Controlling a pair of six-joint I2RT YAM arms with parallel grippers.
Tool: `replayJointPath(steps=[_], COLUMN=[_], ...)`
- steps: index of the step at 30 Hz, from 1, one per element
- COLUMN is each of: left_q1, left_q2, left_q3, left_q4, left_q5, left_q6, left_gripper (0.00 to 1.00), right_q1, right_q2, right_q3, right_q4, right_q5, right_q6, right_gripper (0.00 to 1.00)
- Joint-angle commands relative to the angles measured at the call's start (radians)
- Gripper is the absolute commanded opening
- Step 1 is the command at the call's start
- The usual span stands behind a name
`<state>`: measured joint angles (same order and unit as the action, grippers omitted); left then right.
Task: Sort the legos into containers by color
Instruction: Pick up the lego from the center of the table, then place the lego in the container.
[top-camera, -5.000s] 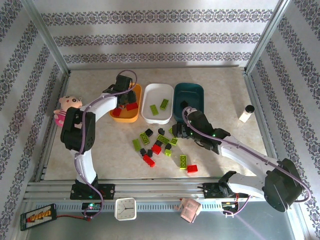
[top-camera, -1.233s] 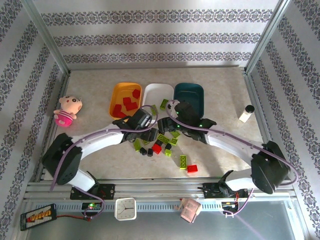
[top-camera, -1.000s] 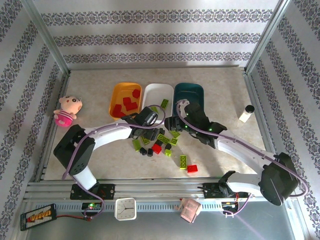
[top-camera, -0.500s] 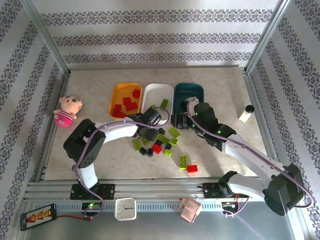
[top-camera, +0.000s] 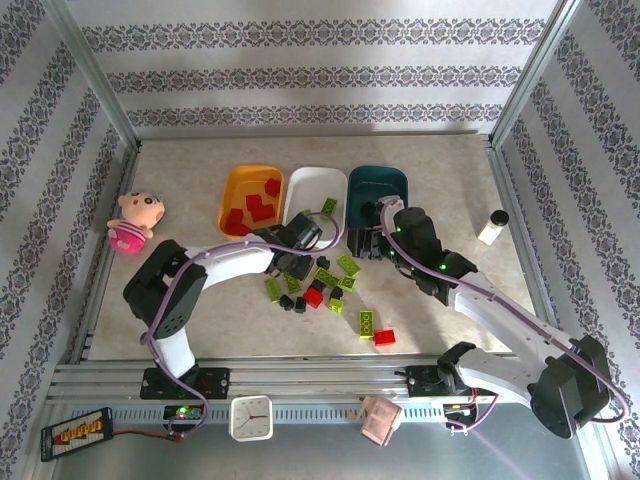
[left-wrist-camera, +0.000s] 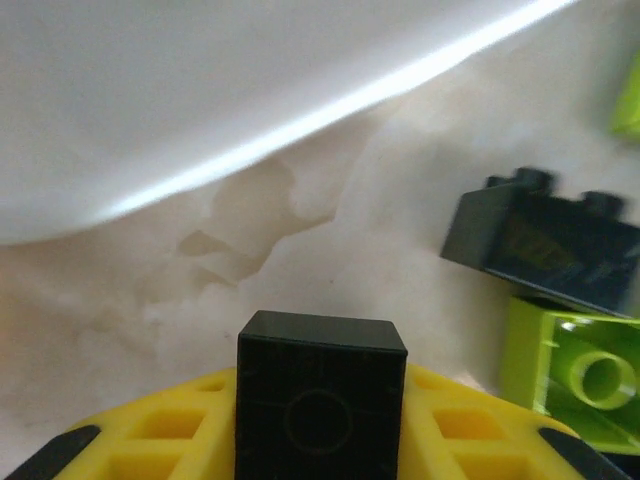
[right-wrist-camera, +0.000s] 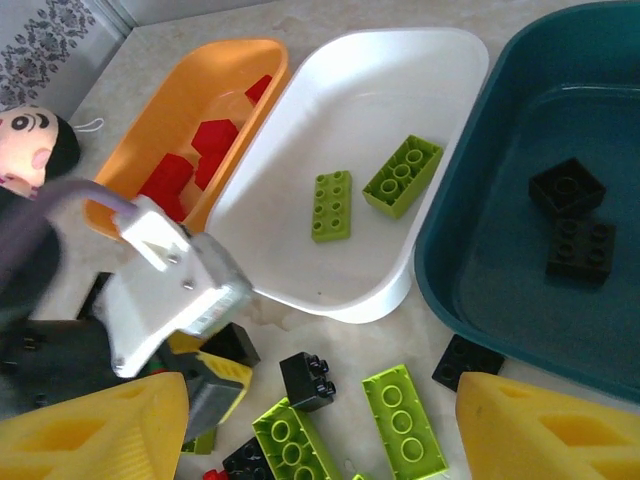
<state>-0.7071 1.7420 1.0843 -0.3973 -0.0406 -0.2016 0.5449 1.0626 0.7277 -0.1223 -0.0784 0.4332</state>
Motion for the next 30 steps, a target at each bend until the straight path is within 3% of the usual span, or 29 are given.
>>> replayJointPath(steps=[1, 5, 8, 16, 23, 30], left_q1=[-0.025, -0.034, -0.034, -0.013, 0.01, 0.023], left_q2=[-0.122, -0.16, -0.087, 0.308, 0.574, 0.612], left_q3=[0.025, 0.093, 0.22, 0.683, 1.003, 1.08], left_q4=[-0.028, 0.006, 0.022, -0.014, -0.101, -0.116], left_q5=[0.015, 0.084, 0.138, 0.254, 0.281, 0.298], left_q6=[-0.024, -0.068, -0.077, -0.118, -0.168, -0.208], left_gripper=[0.34, 0.34, 0.34, 0.33, 0.35, 0.71], right_q1=[-0.017, -0.038, -0.049, -0.058, -0.056, -0.056], right_q2=[-0.04, -0.093, -0.147, -0.243, -0.248, -0.25], right_q3=[-0.03, -0.073, -0.113, -0.149, -0.171, -0.173], right_q4=[-0.006, -0.025, -0.045, -0.106, -0.104, -0.103], right_q5=[0.032, 0.069, 0.105, 0.121, 0.089, 0.08], right_q6=[0.026, 0.045, 0.062, 0.071, 0.08, 0.077], right_gripper=[0.71, 0.71, 0.71, 0.71, 0.71, 0.73])
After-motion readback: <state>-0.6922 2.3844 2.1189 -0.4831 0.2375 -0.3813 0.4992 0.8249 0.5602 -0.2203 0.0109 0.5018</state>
